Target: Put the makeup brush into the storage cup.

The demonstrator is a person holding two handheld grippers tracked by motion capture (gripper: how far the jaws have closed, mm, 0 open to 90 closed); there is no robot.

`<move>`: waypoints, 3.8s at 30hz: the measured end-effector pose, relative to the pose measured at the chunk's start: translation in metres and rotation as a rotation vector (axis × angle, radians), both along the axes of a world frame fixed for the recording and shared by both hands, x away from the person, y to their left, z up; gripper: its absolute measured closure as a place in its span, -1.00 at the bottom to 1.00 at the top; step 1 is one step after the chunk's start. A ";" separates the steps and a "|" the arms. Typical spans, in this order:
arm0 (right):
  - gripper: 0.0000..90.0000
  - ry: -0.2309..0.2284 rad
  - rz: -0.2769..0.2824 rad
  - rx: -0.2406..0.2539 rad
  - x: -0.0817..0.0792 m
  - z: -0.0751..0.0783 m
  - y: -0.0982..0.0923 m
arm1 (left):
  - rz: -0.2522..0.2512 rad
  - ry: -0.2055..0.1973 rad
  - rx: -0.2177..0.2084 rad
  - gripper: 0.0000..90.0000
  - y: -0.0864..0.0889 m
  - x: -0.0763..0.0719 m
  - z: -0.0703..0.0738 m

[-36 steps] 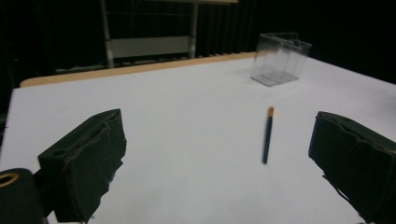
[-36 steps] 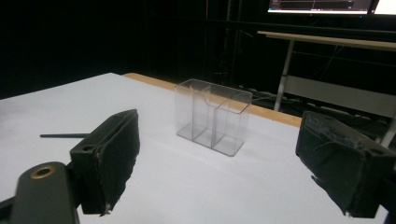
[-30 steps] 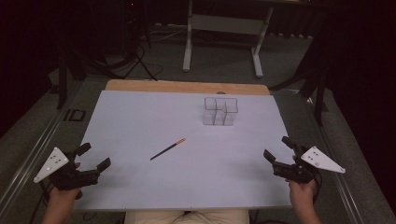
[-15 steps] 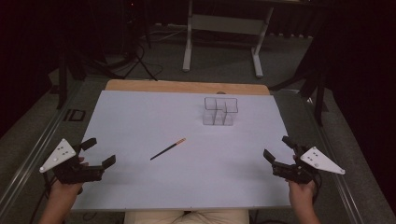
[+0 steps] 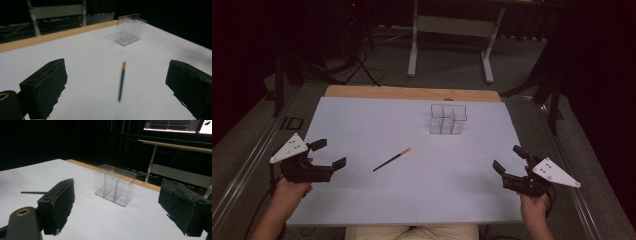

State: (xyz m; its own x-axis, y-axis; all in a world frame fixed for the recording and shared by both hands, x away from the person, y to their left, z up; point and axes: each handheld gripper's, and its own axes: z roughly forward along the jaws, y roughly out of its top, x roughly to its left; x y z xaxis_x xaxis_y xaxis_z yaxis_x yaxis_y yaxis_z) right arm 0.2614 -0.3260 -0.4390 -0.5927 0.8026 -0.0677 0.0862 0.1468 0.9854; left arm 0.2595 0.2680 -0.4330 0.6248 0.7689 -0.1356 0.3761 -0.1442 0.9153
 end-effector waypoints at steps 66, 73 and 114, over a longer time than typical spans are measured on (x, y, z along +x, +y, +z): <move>-0.70 0.006 0.022 -0.011 0.000 0.000 0.002 | -0.311 0.297 0.454 -0.90 -0.108 0.077 0.021; -0.70 0.010 0.024 -0.010 0.000 -0.001 0.002 | -0.317 0.342 0.512 -0.90 -0.121 0.089 0.017; -0.70 0.010 0.032 -0.019 0.000 -0.001 0.003 | -0.418 0.538 0.715 -0.15 -0.176 0.135 -0.027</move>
State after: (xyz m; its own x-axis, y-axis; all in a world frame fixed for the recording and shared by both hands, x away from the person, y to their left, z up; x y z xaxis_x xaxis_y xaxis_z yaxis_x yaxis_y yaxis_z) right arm 0.2617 -0.3234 -0.4402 -0.6188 0.7817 -0.0770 0.0911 0.1687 0.9815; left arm 0.3949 0.0923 -0.4600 0.8561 0.5120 -0.0705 0.5094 -0.8128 0.2826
